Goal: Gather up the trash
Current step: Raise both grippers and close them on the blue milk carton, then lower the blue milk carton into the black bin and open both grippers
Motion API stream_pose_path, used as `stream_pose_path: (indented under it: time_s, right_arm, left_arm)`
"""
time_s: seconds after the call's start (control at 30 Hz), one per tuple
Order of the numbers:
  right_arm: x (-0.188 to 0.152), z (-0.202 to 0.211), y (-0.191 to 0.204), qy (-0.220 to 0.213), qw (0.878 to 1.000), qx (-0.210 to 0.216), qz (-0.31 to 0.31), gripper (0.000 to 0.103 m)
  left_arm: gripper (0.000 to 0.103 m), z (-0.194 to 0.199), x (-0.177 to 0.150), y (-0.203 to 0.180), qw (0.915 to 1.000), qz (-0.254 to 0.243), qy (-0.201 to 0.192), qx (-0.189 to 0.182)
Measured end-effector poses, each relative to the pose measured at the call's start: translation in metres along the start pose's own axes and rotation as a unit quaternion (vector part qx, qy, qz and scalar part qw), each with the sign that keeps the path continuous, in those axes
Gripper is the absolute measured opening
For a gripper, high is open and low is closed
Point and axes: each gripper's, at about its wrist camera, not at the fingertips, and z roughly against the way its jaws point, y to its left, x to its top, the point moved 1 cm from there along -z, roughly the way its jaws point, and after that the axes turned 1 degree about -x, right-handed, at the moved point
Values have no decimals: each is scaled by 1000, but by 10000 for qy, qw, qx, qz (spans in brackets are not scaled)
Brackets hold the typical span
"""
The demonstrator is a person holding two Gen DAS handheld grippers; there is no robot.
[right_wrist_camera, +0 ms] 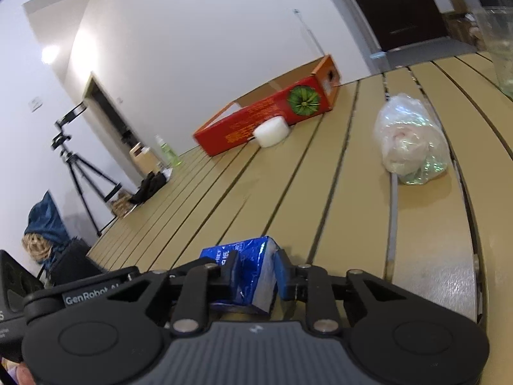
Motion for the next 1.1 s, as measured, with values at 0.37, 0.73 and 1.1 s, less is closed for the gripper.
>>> stream_pose_path:
  time_s: [0.37, 0.73, 1.1]
  right_arm:
    - [-48, 39, 52, 352, 9904, 766, 1099, 20]
    - [-88, 0, 54, 1059, 9783, 70, 1781, 24]
    - [-114, -29, 30, 2108, 9541, -763, 1985, 35]
  left_arm:
    - [27, 97, -48, 28, 9976, 500, -476, 20]
    - [37, 62, -66, 50, 9949, 309, 202, 940]
    - [57, 32, -86, 64, 9721, -115, 1101, 2070]
